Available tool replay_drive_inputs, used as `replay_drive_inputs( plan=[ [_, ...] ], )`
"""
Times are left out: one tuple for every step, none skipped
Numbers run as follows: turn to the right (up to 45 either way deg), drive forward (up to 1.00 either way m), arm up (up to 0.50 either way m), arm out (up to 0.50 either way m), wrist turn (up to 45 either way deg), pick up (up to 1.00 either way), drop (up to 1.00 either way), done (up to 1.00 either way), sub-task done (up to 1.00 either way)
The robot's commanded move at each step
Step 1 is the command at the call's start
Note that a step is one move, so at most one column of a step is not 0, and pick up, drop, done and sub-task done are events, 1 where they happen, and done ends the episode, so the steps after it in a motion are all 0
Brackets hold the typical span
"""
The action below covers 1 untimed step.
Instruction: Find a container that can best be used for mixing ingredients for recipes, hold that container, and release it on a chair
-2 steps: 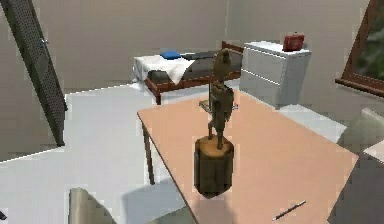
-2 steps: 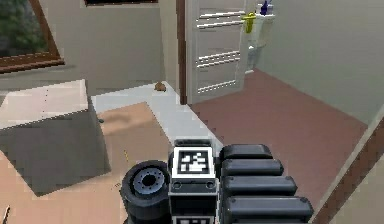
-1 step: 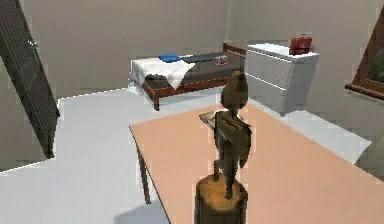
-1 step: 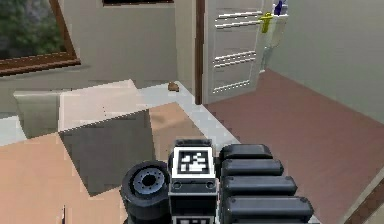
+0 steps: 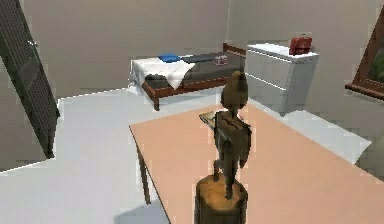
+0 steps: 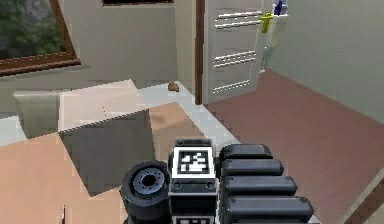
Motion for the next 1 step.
replay_drive_inputs(
  plan=[
    [0.0, 0.00, 0.00, 0.00, 39.0, 0.00, 0.00, 0.00, 0.00]
  ],
)
